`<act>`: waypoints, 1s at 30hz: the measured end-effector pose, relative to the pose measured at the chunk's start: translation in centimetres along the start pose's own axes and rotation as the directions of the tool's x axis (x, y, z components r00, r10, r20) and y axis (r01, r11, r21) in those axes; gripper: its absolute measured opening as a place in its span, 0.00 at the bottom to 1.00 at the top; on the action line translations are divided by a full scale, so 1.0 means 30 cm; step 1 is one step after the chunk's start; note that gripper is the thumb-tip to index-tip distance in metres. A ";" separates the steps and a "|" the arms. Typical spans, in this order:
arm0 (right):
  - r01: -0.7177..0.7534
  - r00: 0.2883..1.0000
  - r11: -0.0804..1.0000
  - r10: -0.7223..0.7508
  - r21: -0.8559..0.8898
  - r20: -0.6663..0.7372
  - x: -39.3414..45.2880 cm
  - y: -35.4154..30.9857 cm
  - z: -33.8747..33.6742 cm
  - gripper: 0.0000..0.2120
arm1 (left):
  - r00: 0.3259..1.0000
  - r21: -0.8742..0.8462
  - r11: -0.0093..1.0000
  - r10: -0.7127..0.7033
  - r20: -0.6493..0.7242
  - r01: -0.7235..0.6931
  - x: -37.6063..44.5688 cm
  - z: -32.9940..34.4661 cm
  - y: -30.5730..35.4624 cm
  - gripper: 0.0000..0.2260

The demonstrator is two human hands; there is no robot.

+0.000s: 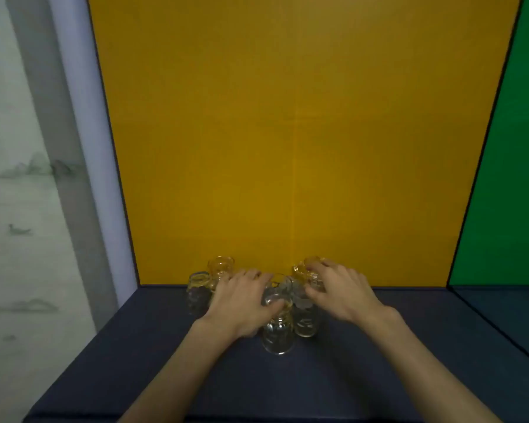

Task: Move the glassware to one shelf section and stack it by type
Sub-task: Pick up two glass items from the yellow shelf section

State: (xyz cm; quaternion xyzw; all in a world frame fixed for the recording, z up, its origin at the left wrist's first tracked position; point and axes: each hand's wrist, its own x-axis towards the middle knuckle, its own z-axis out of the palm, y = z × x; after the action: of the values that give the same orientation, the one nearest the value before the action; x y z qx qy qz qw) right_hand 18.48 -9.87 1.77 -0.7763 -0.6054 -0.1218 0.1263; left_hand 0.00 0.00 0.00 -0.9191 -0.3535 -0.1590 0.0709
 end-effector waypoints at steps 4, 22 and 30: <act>-0.033 0.998 0.999 0.033 0.010 0.047 -0.011 0.015 0.032 0.26 | 0.997 -0.050 0.998 -0.044 0.071 0.048 -0.021 0.076 0.034 0.34; -0.138 0.979 0.983 0.118 0.119 0.164 -0.044 0.075 0.142 0.36 | 0.973 -0.408 0.885 -0.230 0.036 0.224 0.010 0.147 0.082 0.26; -0.157 0.976 0.970 0.125 0.183 0.176 -0.023 0.086 0.211 0.42 | 0.892 -0.661 0.665 -0.453 0.016 0.349 -0.037 0.115 0.057 0.22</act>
State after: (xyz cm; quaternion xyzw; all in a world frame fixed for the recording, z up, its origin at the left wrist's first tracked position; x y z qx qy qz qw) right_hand 21.05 -8.94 -4.53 -0.8086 -0.5660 0.0119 0.1604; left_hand 1.20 -1.13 -3.66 -0.7703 -0.4638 -0.3511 -0.2614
